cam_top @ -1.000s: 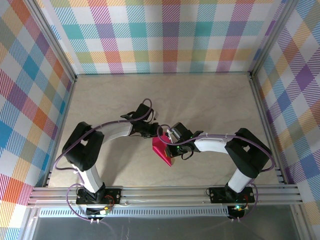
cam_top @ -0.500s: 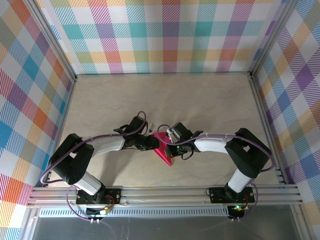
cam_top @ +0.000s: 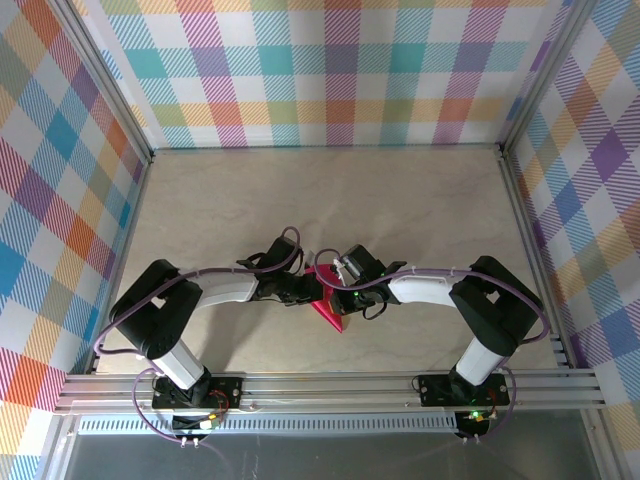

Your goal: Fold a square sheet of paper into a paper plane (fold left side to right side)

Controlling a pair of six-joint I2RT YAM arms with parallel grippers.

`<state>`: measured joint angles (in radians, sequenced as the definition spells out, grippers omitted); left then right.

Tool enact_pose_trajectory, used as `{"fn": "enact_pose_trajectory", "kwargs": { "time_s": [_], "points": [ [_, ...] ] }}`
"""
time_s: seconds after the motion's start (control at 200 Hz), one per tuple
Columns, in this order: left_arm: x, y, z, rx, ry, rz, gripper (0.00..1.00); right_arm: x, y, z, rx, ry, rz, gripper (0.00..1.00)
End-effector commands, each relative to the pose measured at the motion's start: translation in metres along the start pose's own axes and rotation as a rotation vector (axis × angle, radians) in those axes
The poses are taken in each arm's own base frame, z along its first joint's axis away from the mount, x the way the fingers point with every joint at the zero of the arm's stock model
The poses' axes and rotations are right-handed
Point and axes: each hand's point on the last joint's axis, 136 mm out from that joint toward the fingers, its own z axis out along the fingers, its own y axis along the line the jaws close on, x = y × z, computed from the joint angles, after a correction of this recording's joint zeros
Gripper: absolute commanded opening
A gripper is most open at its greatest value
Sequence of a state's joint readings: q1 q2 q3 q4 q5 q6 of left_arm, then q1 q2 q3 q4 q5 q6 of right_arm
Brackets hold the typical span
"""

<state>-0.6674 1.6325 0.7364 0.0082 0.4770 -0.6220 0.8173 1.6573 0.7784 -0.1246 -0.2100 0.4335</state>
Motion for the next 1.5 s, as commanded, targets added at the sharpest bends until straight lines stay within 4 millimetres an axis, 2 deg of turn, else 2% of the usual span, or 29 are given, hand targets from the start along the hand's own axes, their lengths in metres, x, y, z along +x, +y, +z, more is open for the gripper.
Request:
{"fn": "enact_pose_trajectory", "kwargs": {
  "time_s": [0.0, 0.43, 0.72, 0.84, 1.01, 1.13, 1.205, 1.335, 1.495],
  "points": [
    [0.002, 0.004, 0.004, -0.018, -0.008, -0.008, 0.09, 0.031, -0.024, 0.01, 0.085, 0.113, 0.033, 0.14],
    [0.008, 0.029, 0.006, -0.096, -0.021, -0.024, 0.09, 0.031, -0.025, 0.011, 0.093, 0.12, 0.032, 0.15],
    [0.012, 0.043, 0.01, -0.14, -0.017, -0.034, 0.08, 0.02, -0.019, 0.006, 0.069, 0.088, 0.037, 0.18],
    [0.016, 0.051, 0.011, -0.165, -0.008, -0.039, 0.08, 0.006, -0.011, -0.004, 0.028, 0.047, 0.049, 0.22],
    [0.019, 0.056, 0.013, -0.175, 0.0, -0.048, 0.07, -0.015, -0.003, -0.03, -0.022, -0.029, 0.074, 0.31],
    [0.017, 0.053, 0.014, -0.167, -0.004, -0.046, 0.07, -0.015, -0.008, -0.047, -0.019, -0.05, 0.106, 0.38],
    [0.017, 0.053, 0.014, -0.165, -0.004, -0.046, 0.07, -0.011, -0.006, -0.054, -0.022, -0.044, 0.107, 0.38],
    [0.015, 0.05, 0.014, -0.162, -0.005, -0.043, 0.07, -0.006, 0.015, -0.058, -0.144, -0.03, 0.129, 0.31],
    [0.013, 0.05, 0.013, -0.164, -0.01, -0.04, 0.07, 0.003, 0.049, -0.047, -0.334, 0.026, 0.157, 0.21]
  ]
}}
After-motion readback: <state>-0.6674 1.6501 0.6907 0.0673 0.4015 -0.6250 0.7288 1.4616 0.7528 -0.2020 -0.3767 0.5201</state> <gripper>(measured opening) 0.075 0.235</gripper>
